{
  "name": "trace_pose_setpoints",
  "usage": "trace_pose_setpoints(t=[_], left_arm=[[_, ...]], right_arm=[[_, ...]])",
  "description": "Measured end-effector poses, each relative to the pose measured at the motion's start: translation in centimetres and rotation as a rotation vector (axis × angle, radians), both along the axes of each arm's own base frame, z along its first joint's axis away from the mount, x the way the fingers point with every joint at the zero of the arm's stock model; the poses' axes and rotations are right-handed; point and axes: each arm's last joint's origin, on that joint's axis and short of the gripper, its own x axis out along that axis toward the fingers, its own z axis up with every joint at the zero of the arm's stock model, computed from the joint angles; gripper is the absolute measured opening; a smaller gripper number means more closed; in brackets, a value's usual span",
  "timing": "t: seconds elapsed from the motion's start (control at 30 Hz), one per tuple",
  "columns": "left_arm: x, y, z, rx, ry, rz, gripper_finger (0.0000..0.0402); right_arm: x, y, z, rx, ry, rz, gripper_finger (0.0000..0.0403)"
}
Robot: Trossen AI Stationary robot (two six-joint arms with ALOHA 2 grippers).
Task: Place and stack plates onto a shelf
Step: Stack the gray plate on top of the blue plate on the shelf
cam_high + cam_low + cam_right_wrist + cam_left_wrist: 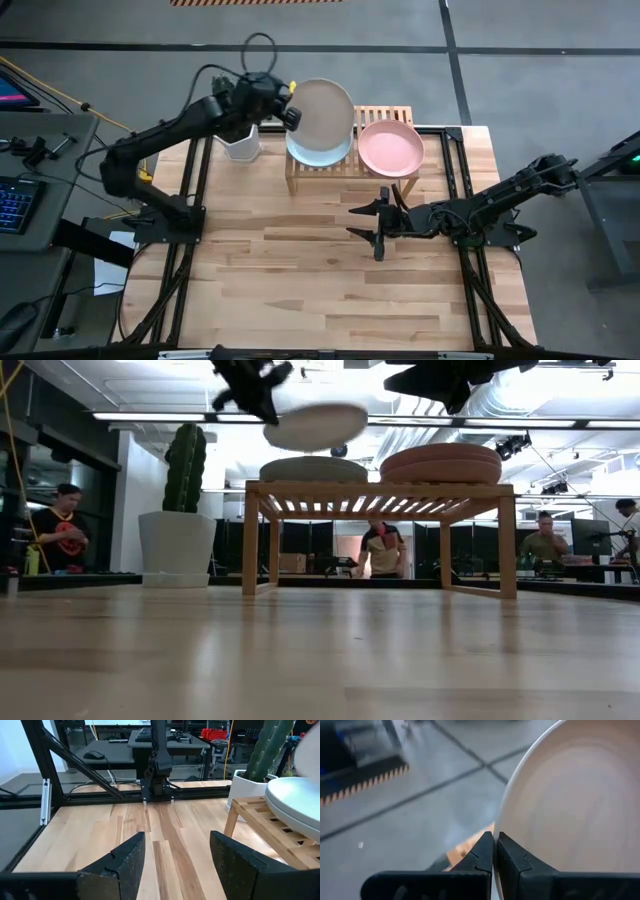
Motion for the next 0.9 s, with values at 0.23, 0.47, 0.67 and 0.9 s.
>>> trace_pose_setpoints(t=[0.23, 0.47, 0.67, 0.9], left_arm=[[1.5, 2.3, -2.9, -0.125, 0.025, 0.0, 0.0], [0.2, 3.5, -3.6, -0.267, 0.025, 0.013, 0.0], [0.2, 3.4, -4.2, -0.322, 0.043, 0.0, 0.0001], [1.0, 3.4, -5.0, -0.35, 0.056, -0.018, 0.0003]], right_arm=[[0.0, 0.0, -0.1, -0.011, 0.01, 0.001, 0.0206], [-0.1, 0.0, -0.3, -0.019, 0.032, 0.001, 0.0206], [-0.1, 0.0, -0.3, -0.018, 0.03, 0.001, 0.0206], [-0.1, 0.0, -0.3, -0.018, 0.028, 0.001, 0.0206]])
